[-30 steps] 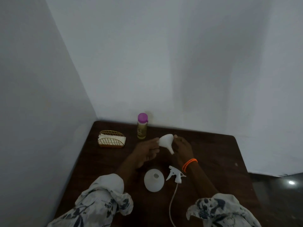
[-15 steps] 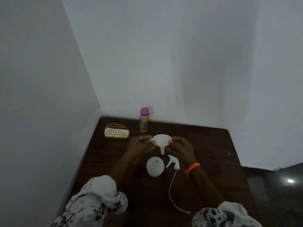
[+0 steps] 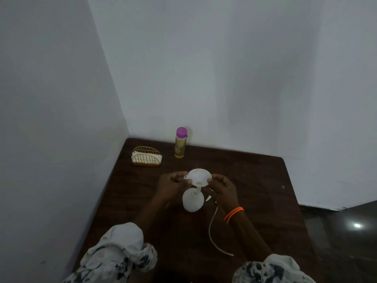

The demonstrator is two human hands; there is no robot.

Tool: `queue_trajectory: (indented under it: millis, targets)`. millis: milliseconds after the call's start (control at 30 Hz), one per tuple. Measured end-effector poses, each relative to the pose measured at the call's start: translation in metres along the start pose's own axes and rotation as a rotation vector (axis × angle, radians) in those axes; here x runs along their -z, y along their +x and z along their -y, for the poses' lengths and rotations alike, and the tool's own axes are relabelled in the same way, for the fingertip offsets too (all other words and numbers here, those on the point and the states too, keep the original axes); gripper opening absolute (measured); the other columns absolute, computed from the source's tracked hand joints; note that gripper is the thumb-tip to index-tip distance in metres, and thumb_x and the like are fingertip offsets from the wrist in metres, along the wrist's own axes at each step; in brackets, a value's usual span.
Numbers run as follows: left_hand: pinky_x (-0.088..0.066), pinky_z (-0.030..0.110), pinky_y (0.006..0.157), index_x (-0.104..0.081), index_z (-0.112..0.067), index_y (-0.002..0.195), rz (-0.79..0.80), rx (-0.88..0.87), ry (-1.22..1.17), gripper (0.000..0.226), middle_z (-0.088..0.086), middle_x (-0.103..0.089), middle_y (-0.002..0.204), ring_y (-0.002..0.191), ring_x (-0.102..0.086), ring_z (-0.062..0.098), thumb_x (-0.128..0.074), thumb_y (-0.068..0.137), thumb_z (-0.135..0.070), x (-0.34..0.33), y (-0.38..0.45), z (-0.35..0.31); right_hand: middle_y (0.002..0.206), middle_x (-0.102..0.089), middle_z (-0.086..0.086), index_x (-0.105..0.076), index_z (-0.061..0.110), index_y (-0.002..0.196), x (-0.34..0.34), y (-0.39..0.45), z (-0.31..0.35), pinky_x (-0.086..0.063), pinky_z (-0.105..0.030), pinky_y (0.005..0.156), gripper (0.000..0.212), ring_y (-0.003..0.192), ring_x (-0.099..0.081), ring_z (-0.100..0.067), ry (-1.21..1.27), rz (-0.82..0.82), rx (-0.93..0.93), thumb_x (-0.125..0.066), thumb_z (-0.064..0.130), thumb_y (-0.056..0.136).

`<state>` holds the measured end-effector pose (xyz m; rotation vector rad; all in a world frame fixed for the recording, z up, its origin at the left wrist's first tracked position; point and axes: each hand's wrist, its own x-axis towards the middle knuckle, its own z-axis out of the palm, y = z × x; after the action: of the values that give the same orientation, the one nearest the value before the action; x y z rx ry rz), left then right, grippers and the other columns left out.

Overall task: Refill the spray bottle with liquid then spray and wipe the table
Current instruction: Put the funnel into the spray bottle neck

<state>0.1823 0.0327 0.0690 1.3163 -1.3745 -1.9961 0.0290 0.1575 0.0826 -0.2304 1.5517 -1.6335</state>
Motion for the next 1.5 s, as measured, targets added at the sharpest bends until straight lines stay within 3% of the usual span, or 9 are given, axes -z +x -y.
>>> queue_trajectory:
  millis: [467, 600, 700, 800, 1000, 1067, 1167, 1367, 1500]
  targets:
    - [-0.063, 0.037, 0.083, -0.076, -0.019, 0.110, -0.015, -0.072, 0.089, 0.038, 0.000, -0.079, 0.099, 0.096, -0.075, 0.016, -0.086, 0.076, -0.006, 0.009, -0.012, 0.009, 0.104, -0.074, -0.022, -0.065, -0.002, 0.109, -0.001, -0.003, -0.009, -0.058, -0.053, 0.084, 0.028, 0.096, -0.072, -0.039, -0.091, 0.018, -0.004, -0.075, 0.006, 0.084]
    - [-0.063, 0.038, 0.083, -0.078, -0.016, 0.104, -0.012, -0.067, 0.103, 0.034, 0.002, -0.079, 0.101, 0.097, -0.075, 0.018, -0.087, 0.074, -0.003, 0.010, -0.015, 0.016, 0.106, -0.071, -0.025, -0.067, -0.002, 0.105, 0.003, -0.004, -0.014, -0.062, -0.041, 0.069, 0.023, 0.091, -0.071, -0.035, -0.099, -0.034, -0.039, -0.075, 0.005, 0.084]
    - [-0.063, 0.039, 0.083, -0.079, -0.019, 0.104, -0.007, -0.042, 0.120, 0.034, 0.001, -0.078, 0.103, 0.098, -0.074, 0.016, -0.088, 0.074, -0.005, 0.011, -0.017, 0.022, 0.106, -0.068, -0.030, -0.067, -0.004, 0.104, 0.005, -0.007, -0.015, -0.056, -0.026, 0.054, 0.021, 0.077, -0.066, -0.025, -0.130, -0.042, -0.049, -0.073, 0.004, 0.086]
    - [-0.064, 0.037, 0.082, -0.079, -0.019, 0.103, 0.005, -0.018, 0.106, 0.033, 0.002, -0.077, 0.102, 0.097, -0.075, 0.018, -0.087, 0.074, -0.005, 0.013, -0.018, 0.028, 0.107, -0.068, -0.028, -0.066, -0.006, 0.107, 0.007, -0.007, -0.016, -0.052, -0.020, 0.049, 0.023, 0.074, -0.064, -0.020, -0.142, -0.035, -0.065, -0.071, 0.006, 0.088]
    - [-0.062, 0.045, 0.086, -0.077, -0.017, 0.108, 0.071, 0.072, -0.002, 0.037, 0.002, -0.078, 0.107, 0.101, -0.075, 0.021, -0.084, 0.076, -0.001, 0.025, -0.016, 0.029, 0.106, -0.074, -0.013, -0.069, -0.001, 0.106, 0.012, 0.005, -0.011, -0.057, -0.029, 0.055, 0.021, 0.087, -0.071, -0.027, -0.145, -0.066, -0.097, -0.069, 0.014, 0.091]
    - [-0.062, 0.040, 0.084, -0.075, -0.017, 0.113, 0.102, 0.094, -0.015, 0.039, 0.001, -0.077, 0.110, 0.103, -0.074, 0.020, -0.079, 0.079, 0.001, 0.033, -0.011, 0.024, 0.106, -0.073, -0.014, -0.067, -0.006, 0.104, 0.013, 0.014, -0.006, -0.058, -0.031, 0.053, 0.020, 0.082, -0.072, -0.026, -0.159, -0.070, -0.094, -0.067, 0.010, 0.092]
    - [-0.060, 0.035, 0.087, -0.073, -0.019, 0.116, 0.105, 0.114, -0.027, 0.037, 0.002, -0.075, 0.115, 0.109, -0.071, 0.019, -0.072, 0.086, 0.003, 0.046, 0.004, 0.018, 0.103, -0.072, -0.023, -0.070, -0.004, 0.101, 0.012, 0.035, -0.002, -0.061, -0.036, 0.064, 0.015, 0.081, -0.072, -0.027, -0.207, -0.064, -0.077, -0.068, 0.006, 0.090]
    - [-0.058, 0.035, 0.088, -0.072, -0.023, 0.110, -0.098, 0.154, 0.074, 0.026, 0.003, -0.071, 0.115, 0.109, -0.066, 0.018, -0.071, 0.090, -0.007, 0.051, 0.061, 0.000, 0.098, -0.071, -0.029, -0.070, 0.000, 0.097, -0.013, 0.088, 0.006, -0.061, -0.044, 0.071, 0.018, 0.080, -0.071, -0.029, -0.441, -0.001, -0.051, -0.075, 0.014, 0.087]
    - [-0.058, 0.041, 0.094, -0.071, -0.028, 0.106, -0.163, 0.117, 0.189, 0.023, 0.002, -0.072, 0.114, 0.105, -0.067, 0.017, -0.074, 0.088, -0.014, 0.045, 0.108, -0.015, 0.093, -0.074, -0.013, -0.070, 0.014, 0.097, -0.037, 0.132, 0.010, -0.063, -0.038, 0.065, 0.018, 0.084, -0.073, -0.026, -0.727, 0.094, -0.006, -0.078, 0.024, 0.084]
